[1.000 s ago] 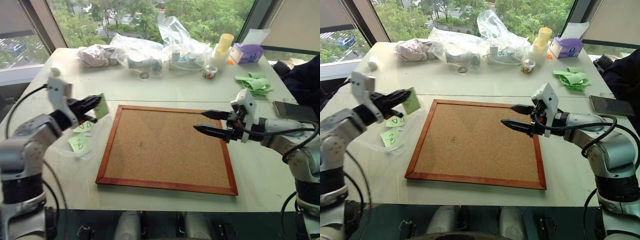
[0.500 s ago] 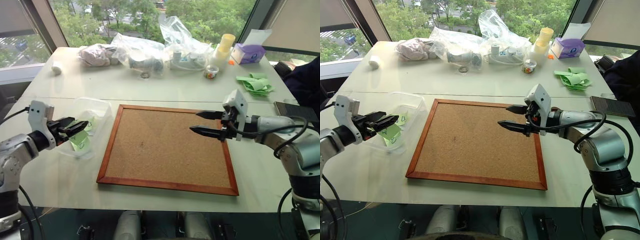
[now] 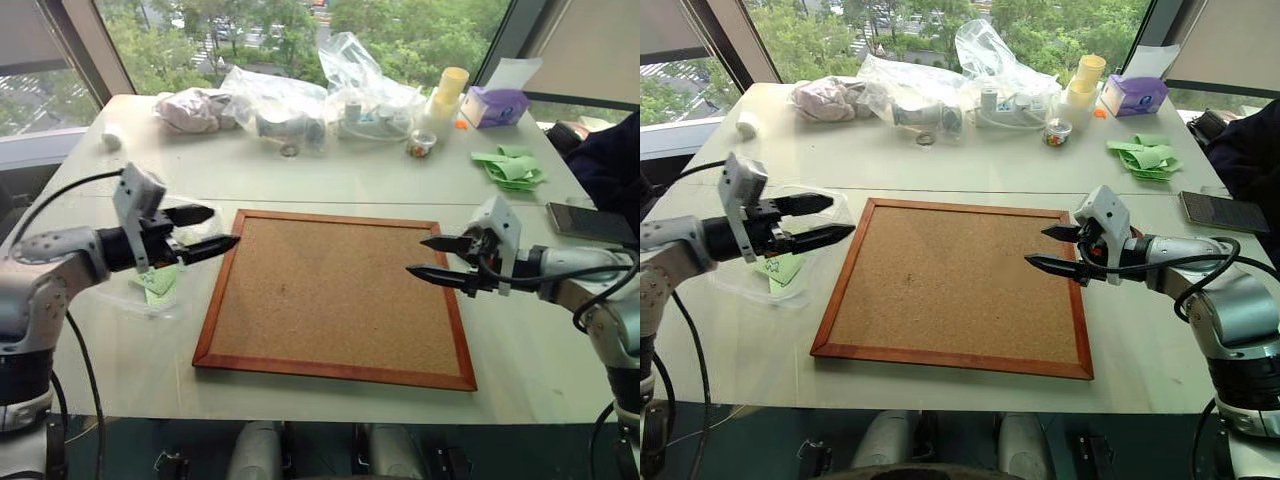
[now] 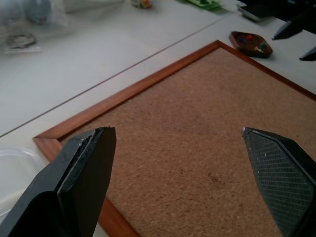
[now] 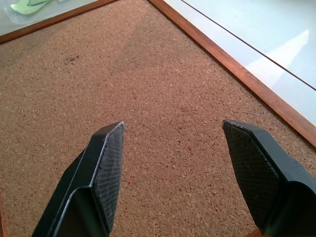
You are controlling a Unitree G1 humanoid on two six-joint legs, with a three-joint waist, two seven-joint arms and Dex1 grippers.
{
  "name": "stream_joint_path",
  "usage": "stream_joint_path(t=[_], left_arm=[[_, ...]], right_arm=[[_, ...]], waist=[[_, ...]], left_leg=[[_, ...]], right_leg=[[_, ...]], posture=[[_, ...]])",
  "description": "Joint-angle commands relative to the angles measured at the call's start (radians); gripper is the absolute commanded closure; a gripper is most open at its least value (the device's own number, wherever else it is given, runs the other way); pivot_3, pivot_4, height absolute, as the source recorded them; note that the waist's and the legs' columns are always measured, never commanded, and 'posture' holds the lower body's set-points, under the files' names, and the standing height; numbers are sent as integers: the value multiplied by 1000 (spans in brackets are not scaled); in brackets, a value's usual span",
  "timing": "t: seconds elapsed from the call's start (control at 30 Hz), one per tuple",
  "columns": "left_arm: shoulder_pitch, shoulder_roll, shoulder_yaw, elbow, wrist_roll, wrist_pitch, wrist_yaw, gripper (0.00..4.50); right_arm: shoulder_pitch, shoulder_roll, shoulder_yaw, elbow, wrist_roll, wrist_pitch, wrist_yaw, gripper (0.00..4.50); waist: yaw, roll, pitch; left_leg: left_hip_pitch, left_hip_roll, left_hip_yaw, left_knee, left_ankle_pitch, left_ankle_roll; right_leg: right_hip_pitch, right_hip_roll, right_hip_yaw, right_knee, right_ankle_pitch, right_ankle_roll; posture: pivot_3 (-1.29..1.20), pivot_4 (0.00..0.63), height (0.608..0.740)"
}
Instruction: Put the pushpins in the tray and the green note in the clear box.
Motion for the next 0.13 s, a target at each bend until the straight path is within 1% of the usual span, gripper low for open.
stream_joint_path(t=[0.03, 0.13], left_arm=[[-12, -3, -78, -42, 30, -46, -44, 25], [12, -10, -152, -52, 84, -98, -68, 25]], right_arm=[[16, -27, -41, -30, 4, -15, 11, 1256], [39, -34, -42, -41, 1, -19, 13, 1256]], waist=[[1, 0, 0], [2, 0, 0]], left_leg=[[0, 0, 0, 0, 0, 0], [0, 0, 0, 0, 0, 0]], right_leg=[[0, 0, 0, 0, 0, 0], [0, 0, 0, 0, 0, 0]], posture=[[0, 150, 740], [0, 150, 740]])
